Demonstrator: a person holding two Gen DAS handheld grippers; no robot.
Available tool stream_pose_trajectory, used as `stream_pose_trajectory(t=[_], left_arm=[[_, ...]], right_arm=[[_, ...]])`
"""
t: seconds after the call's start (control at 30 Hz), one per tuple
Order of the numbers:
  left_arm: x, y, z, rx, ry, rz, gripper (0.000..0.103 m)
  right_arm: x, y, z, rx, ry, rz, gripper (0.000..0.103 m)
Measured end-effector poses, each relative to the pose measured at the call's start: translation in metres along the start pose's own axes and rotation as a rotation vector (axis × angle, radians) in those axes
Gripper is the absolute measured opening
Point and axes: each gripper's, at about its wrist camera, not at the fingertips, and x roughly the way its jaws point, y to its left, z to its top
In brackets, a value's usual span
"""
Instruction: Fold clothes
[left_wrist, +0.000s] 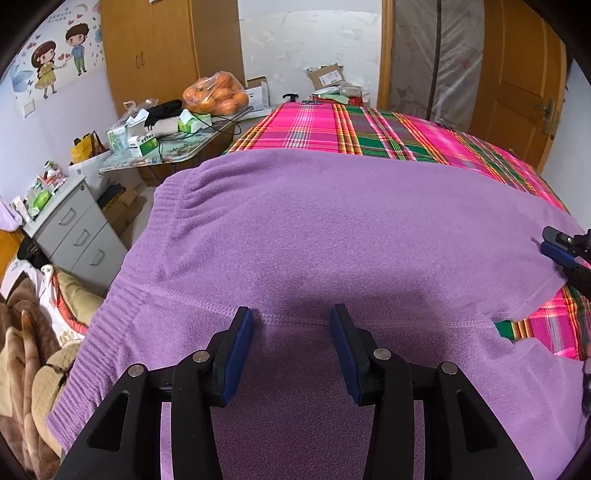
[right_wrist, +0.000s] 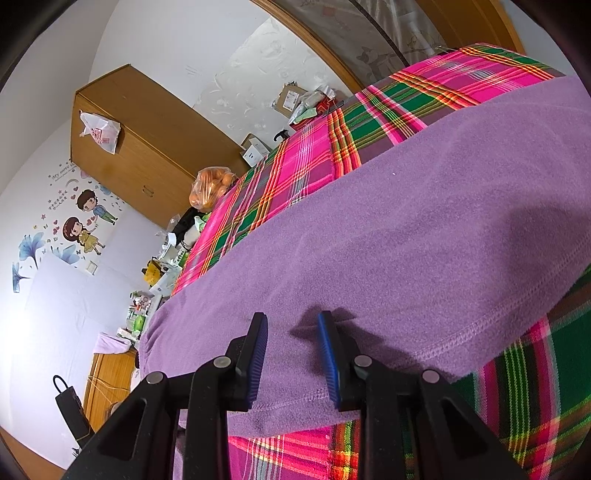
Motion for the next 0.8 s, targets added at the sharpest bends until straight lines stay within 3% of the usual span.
stream_pose_trajectory(t=[0.8], left_arm=[[-0.0001, 0.0004, -0.0006, -0.01, -0.001, -0.011, 0.046]], right_arm=[[0.0007, 0.0011, 0.001, 0.002, -0.001, 0.0, 0.029]])
